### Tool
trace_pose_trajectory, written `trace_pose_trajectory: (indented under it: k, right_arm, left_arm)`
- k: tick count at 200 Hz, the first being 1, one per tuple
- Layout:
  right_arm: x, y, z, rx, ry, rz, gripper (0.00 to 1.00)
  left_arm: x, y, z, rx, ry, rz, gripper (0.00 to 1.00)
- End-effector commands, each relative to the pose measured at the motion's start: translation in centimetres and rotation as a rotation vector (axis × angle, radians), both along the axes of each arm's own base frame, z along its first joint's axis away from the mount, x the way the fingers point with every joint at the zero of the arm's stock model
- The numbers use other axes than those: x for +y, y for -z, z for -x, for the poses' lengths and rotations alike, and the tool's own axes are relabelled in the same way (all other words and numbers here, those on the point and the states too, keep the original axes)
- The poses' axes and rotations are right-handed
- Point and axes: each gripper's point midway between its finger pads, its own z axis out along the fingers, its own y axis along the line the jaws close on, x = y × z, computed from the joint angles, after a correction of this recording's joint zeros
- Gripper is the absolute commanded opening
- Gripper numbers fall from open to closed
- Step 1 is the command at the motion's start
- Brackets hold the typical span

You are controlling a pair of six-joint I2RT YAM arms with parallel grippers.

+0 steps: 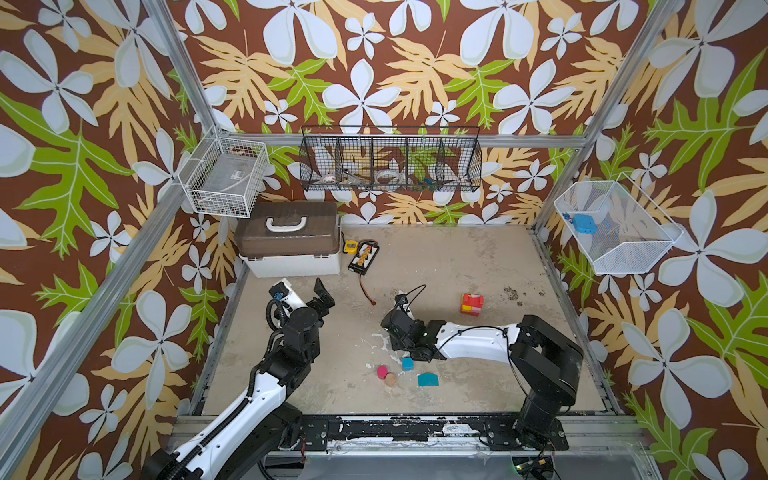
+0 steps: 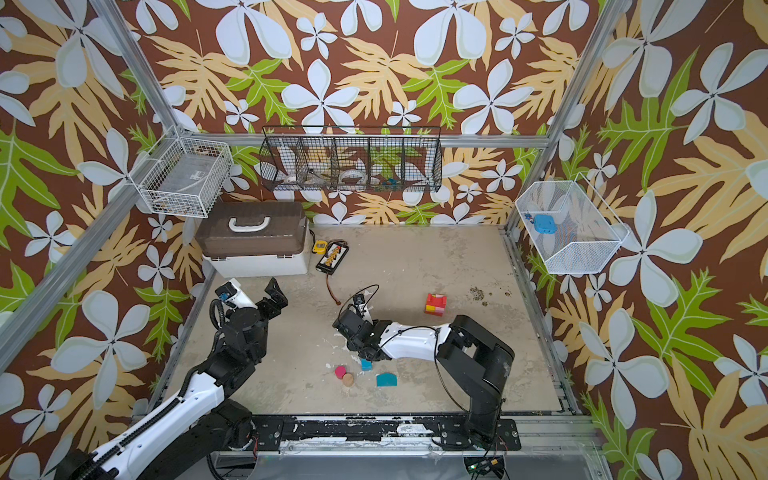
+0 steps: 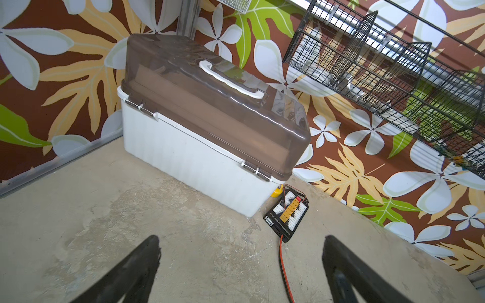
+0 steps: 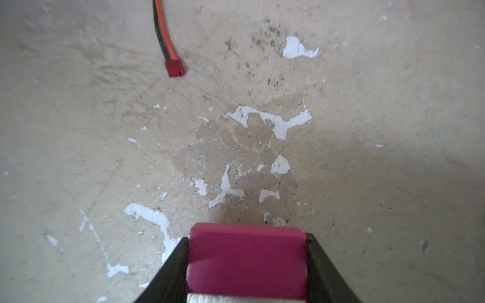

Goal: Build the wood block tower
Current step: 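Carry the magenta block with the right gripper to the stack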

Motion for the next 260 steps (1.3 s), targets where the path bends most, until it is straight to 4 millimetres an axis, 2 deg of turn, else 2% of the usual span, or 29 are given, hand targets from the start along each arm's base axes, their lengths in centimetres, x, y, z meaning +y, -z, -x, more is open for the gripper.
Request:
trace_pose_trajectory:
  k: [1, 41, 58, 84, 110, 142, 160, 180, 219, 260]
  right_arm:
    - [-1.1, -1.3, 0.2, -0.029, 0.006, 0.012, 0.33]
    - [-2.5, -5.2, 0.5, -0.088, 0.013, -0.022, 0.31]
    - [-4.1, -7.1, 0.3, -0.127, 0.035, -0.020, 0.30]
    - [-8.9, -9.3, -0.8, -0.154, 0.118, -0.057, 0.29]
    - [-14.7, -10.0, -2.1, -0.161, 0.227, -0.087, 0.29]
    - [-21.1, -8.4, -3.4, -0.105, 0.364, -0.098, 0.28]
    - [-23.1, -7.7, -4.2, -0.073, 0.402, -0.105, 0.27]
    - [-24.2, -7.1, -5.0, -0.063, 0.435, -0.066, 0.27]
    - [-23.9, -5.7, -6.9, 0.002, 0.421, -0.017, 0.27]
    - [-23.9, -5.1, -8.5, 0.016, 0.425, 0.010, 0.26]
  left_arm:
    - [0.2, -0.6, -0.1, -0.021, -0.013, -0.007, 0.97]
    - [0.2, 0.0, -0.2, -0.006, -0.018, -0.010, 0.97]
    - [0.0, 0.1, -0.4, -0.004, -0.004, -0.011, 0.97]
    - [-0.1, 0.3, -0.5, 0.015, -0.006, -0.015, 0.97]
    - [-0.1, 0.4, -0.4, 0.005, -0.002, -0.006, 0.97]
    - [-0.3, 0.5, -0.5, 0.019, 0.006, -0.010, 0.96]
    - [-0.3, 0.5, -0.5, 0.010, 0.006, -0.002, 0.97]
    - [-0.6, 0.4, -0.7, 0.004, 0.022, 0.004, 0.96]
    - [-0.5, 0.8, -0.7, 0.021, 0.015, -0.001, 0.96]
    - [-0.9, 1.0, -1.1, 0.034, 0.026, -0.008, 0.96]
